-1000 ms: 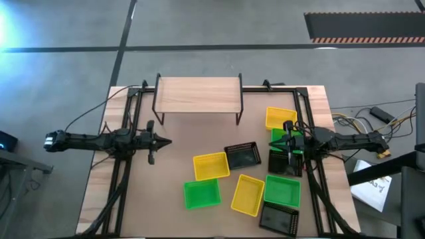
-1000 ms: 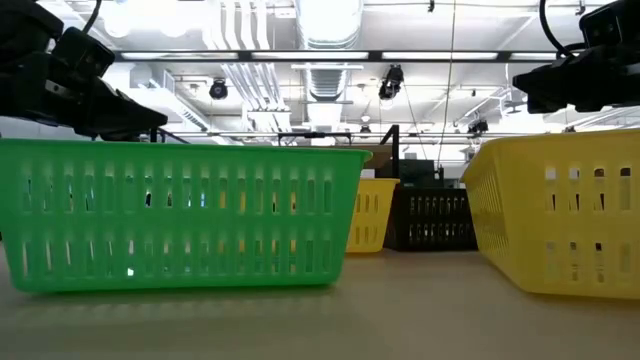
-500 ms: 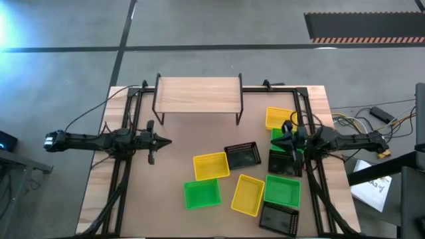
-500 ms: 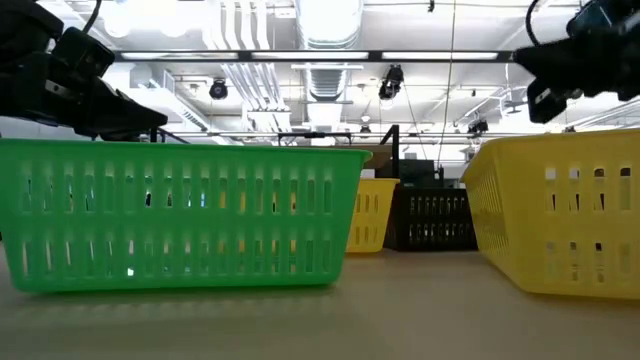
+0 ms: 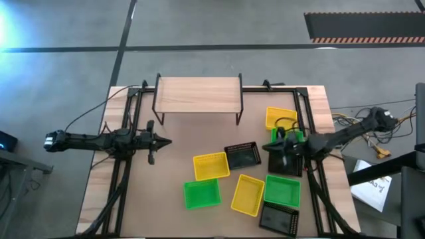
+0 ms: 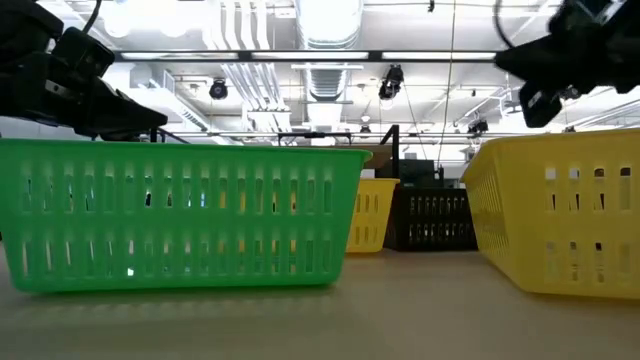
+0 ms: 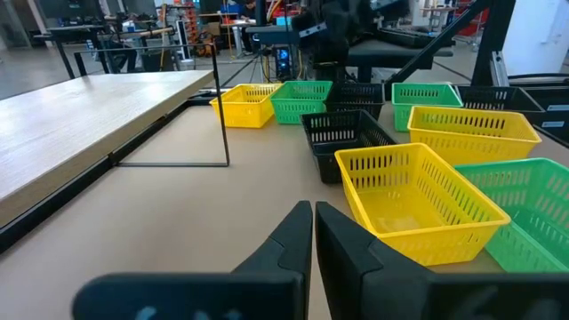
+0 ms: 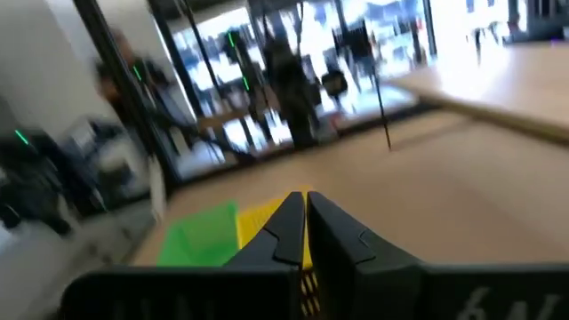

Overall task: Stack baskets on shelf by color
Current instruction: Put the left yellow bin on the shelf

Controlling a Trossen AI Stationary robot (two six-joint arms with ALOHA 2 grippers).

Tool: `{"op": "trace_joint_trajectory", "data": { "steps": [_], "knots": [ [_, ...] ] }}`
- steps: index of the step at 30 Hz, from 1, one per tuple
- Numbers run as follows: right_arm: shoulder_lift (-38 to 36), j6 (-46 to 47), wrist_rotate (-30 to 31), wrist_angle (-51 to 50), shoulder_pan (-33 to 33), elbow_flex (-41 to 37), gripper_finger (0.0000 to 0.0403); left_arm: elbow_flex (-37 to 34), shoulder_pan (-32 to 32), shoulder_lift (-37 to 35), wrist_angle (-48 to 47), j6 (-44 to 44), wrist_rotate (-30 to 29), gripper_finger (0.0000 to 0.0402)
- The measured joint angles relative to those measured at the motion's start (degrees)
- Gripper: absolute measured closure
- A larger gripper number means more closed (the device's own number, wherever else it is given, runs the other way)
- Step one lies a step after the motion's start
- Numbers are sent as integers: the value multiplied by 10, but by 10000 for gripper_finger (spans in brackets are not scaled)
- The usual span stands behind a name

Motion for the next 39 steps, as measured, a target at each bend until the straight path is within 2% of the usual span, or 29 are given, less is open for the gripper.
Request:
{"op": "trace_joint_trajectory", "data": {
  "steps": [4,8,11,17,22,29,34,39],
  "knots": [
    [155,-29,-20,-39,2,109,369,0,0,0,0,0,0,399],
    [306,-100,-73,-157,1,259,318,0,0,0,0,0,0,399],
    [397,-178,-109,-295,1,385,276,0,0,1,0,0,0,399],
    [560,-299,-103,-566,1,628,226,0,0,1,0,0,0,399],
    [686,-393,-96,-743,-3,807,227,0,0,-1,0,0,0,399],
    [819,-484,-38,-984,-12,1006,248,0,0,0,0,0,0,399],
    [878,-496,-37,-1116,-18,1116,267,0,0,0,0,0,0,399],
    [897,-543,-38,-1163,-23,1185,272,0,0,0,0,0,0,399]
  ]
}}
